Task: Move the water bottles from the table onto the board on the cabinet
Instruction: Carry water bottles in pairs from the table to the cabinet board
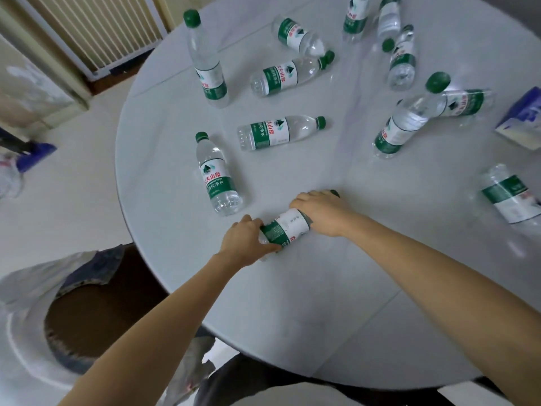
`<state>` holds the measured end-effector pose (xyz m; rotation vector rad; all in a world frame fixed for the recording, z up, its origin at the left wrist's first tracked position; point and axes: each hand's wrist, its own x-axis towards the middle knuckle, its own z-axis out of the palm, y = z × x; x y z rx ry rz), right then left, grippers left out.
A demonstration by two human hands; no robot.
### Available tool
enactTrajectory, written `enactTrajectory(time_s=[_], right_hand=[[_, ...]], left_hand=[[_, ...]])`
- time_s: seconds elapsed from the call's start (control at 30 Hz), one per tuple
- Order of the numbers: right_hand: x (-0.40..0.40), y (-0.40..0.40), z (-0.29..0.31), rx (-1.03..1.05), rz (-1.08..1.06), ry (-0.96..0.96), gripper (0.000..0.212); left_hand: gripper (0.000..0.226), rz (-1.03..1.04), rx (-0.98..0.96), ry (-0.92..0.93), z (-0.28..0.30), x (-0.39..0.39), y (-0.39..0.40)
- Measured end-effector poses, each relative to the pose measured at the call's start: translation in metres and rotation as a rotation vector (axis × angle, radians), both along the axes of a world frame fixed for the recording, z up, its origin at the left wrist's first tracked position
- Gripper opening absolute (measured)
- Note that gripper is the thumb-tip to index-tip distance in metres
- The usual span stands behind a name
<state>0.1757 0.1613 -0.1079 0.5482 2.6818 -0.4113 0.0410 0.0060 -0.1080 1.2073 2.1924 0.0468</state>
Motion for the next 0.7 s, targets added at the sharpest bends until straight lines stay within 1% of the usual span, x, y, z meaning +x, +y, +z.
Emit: enactTrajectory(time_s=[0.07, 0.1, 0.13, 0.2, 0.23, 0.3, 0.33, 0.37, 0.4, 0.43, 0.5, 0.53, 0.57, 0.6, 0.7], right_hand=[[-0.001, -0.003, -0.002, -0.039, -0.129, 0.113, 0.049], [0.000, -0.007, -0.003, -0.074, -0.251, 0.195, 0.047], [0.000, -0.013, -0.005, -0.103, -0.411, 0.285, 0.046], [-0.001, -0.031, -0.007, -0.166, -0.810, 0.431, 0.048], [-0.004, -0.038, -0.009, -0.233, -1.014, 0.457, 0.054], [-0.015, -0.047, -0.016, -0.424, -1.347, 0.426, 0.072], [-0.023, -0.050, -0.020, -0.500, -1.465, 0.405, 0.081], [-0.032, -0.052, -0.023, -0.529, -1.534, 0.391, 0.088], [-0.040, -0.054, -0.026, -0.511, -1.551, 0.380, 0.092], [-0.048, -0.055, -0.029, -0.460, -1.540, 0.376, 0.092], [-0.061, -0.058, -0.032, -0.312, -1.493, 0.377, 0.081], [-0.067, -0.058, -0.033, -0.252, -1.458, 0.376, 0.075], [-0.072, -0.057, -0.034, -0.207, -1.408, 0.370, 0.072], [-0.077, -0.056, -0.035, -0.172, -1.354, 0.354, 0.071], [-0.090, -0.054, -0.039, -0.093, -1.221, 0.308, 0.075]], left_hand=[[0.062, 0.081, 0.002, -0.034, -0.003, 0.006, 0.000], [0.063, 0.107, -0.009, -0.059, -0.005, 0.008, 0.000], [0.063, 0.128, -0.025, -0.087, -0.006, 0.009, 0.001], [0.061, 0.164, -0.062, -0.164, -0.008, 0.010, 0.002], [0.059, 0.168, -0.078, -0.212, -0.008, 0.008, 0.002], [0.055, 0.123, -0.113, -0.313, -0.005, -0.001, 0.001], [0.053, 0.083, -0.124, -0.353, -0.003, -0.008, -0.001], [0.050, 0.060, -0.119, -0.381, -0.001, -0.017, -0.003], [0.046, 0.074, -0.081, -0.393, 0.002, -0.028, -0.005], [0.039, 0.133, -0.002, -0.392, 0.005, -0.039, -0.006], [0.029, 0.333, 0.217, -0.312, 0.013, -0.065, -0.005], [0.031, 0.433, 0.307, -0.240, 0.015, -0.078, -0.001], [0.038, 0.521, 0.360, -0.178, 0.015, -0.092, 0.004], [0.047, 0.597, 0.369, -0.140, 0.013, -0.105, 0.011], [0.074, 0.728, 0.240, -0.158, 0.001, -0.132, 0.041]])
